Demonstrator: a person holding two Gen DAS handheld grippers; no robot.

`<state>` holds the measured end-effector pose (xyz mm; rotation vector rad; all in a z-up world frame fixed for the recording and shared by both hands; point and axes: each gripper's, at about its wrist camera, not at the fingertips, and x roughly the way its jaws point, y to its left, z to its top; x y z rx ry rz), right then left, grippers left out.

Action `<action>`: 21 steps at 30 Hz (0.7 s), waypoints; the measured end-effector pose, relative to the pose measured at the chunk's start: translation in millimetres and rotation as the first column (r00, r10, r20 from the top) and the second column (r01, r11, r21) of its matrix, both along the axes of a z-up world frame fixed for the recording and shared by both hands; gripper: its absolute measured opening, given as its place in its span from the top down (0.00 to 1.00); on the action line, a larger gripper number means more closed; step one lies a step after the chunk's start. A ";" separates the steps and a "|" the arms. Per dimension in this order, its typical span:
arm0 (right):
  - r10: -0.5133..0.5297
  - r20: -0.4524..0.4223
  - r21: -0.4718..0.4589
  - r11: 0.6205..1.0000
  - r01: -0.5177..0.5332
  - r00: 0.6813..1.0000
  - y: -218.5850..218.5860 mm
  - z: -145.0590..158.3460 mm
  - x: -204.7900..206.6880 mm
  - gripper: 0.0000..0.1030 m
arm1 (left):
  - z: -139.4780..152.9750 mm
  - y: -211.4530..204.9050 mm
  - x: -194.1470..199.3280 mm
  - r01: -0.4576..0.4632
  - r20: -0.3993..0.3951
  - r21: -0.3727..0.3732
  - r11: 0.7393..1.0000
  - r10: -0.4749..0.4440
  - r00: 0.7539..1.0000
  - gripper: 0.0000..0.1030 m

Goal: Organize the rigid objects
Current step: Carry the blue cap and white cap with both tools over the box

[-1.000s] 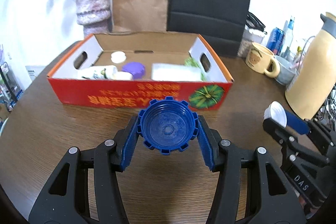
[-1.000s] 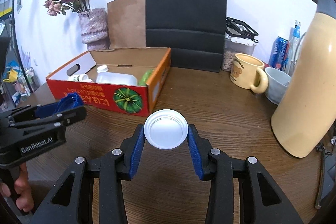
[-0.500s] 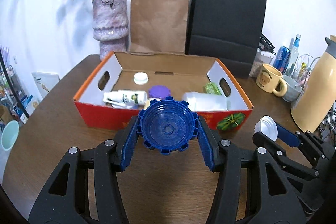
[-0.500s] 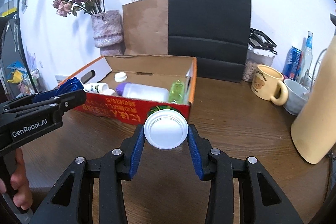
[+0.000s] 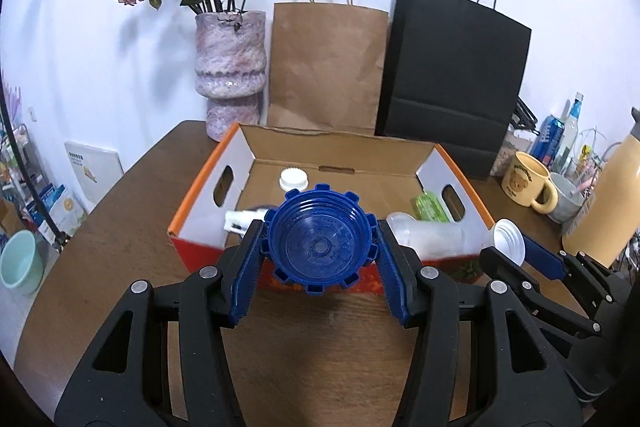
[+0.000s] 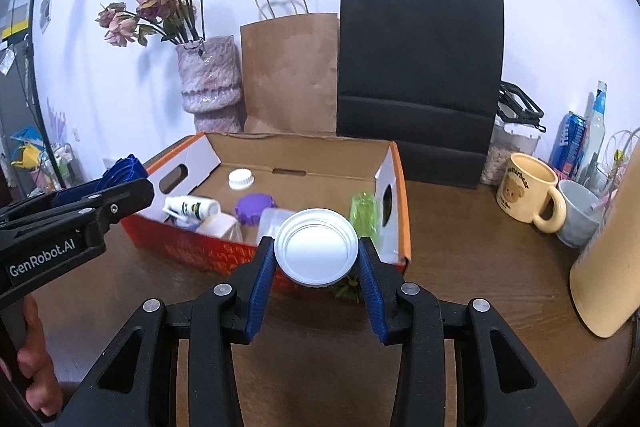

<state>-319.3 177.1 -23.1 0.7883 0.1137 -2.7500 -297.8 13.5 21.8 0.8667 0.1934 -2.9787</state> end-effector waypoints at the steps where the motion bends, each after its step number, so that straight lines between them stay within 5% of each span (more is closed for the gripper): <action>1: -0.002 -0.002 0.002 1.000 0.002 1.000 -2.0 0.4 -2.3 0.56 | 0.4 -2.1 -2.3 -0.002 0.000 0.001 1.000 0.002 1.000 0.52; 21: -0.020 -0.032 -0.023 1.000 0.020 0.999 -19.6 7.0 -52.9 0.56 | 1.4 -24.6 -51.8 -0.040 -0.014 -0.020 0.999 0.039 0.999 0.52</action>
